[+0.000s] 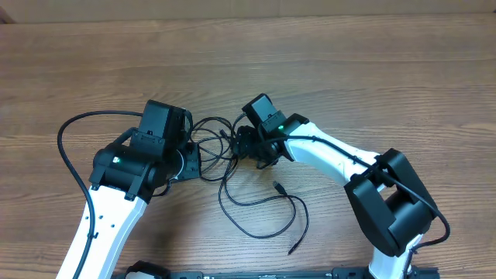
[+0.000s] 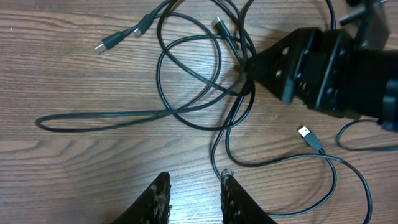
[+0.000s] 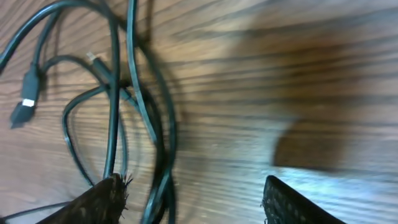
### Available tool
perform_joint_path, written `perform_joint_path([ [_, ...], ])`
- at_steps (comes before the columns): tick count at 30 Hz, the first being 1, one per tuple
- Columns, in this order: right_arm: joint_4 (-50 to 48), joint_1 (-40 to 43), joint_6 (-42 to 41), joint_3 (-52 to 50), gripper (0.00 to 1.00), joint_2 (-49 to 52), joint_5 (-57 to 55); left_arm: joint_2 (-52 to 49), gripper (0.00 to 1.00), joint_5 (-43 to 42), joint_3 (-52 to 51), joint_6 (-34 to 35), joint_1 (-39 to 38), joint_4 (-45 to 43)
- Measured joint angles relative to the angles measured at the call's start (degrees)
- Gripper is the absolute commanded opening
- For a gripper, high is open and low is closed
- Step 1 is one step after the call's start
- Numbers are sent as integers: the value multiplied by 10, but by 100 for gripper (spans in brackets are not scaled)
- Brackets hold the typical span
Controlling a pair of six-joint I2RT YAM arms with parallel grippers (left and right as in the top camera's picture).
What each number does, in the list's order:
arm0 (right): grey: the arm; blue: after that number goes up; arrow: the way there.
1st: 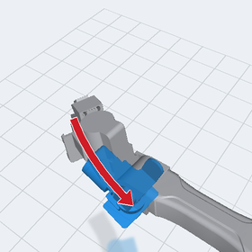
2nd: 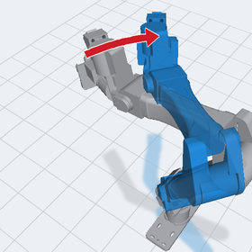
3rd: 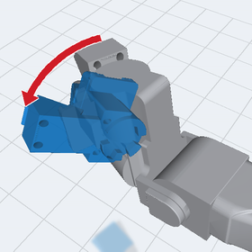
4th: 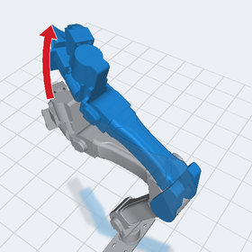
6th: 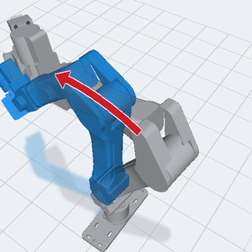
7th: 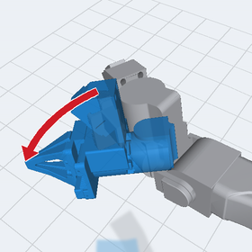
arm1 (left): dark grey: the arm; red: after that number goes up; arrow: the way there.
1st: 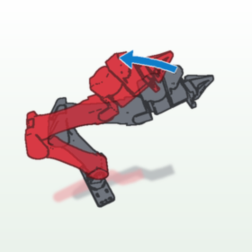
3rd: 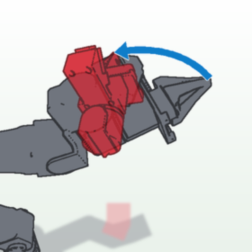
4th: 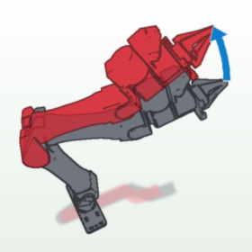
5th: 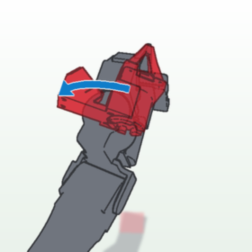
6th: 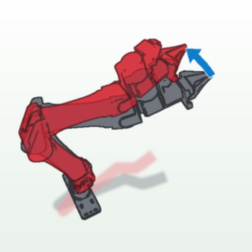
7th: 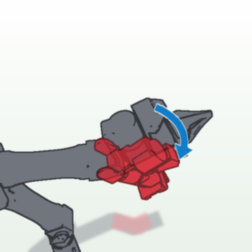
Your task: Untangle cables
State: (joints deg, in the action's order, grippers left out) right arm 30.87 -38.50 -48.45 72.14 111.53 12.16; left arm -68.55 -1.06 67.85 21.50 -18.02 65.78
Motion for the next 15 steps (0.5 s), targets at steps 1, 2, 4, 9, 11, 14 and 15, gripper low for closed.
perform_joint_path([
  [1, 0, -5, -3, 0, 67, 0, 0, 0, 27, -1, 0, 0, 0, -2],
  [2, 0, -10, -7, 0, 66, 0, 1, 0, 27, -3, 0, 0, 0, -4],
  [4, -2, -21, -12, 0, 65, 0, 0, 0, 27, -7, 0, 0, 0, -9],
  [9, -8, -47, -21, 0, 14, 0, -6, 0, 27, -13, 0, 0, 0, -12],
  [11, -10, -54, -28, 0, 4, 1, -8, 0, 27, -18, 0, 0, 0, -13],
  [14, -21, -62, -29, 0, 4, 4, -10, 0, 28, -21, 0, 0, 0, -13],
  [15, -28, -63, -28, 0, 4, 5, -11, 0, 28, -22, 0, 0, 0, -13],
])
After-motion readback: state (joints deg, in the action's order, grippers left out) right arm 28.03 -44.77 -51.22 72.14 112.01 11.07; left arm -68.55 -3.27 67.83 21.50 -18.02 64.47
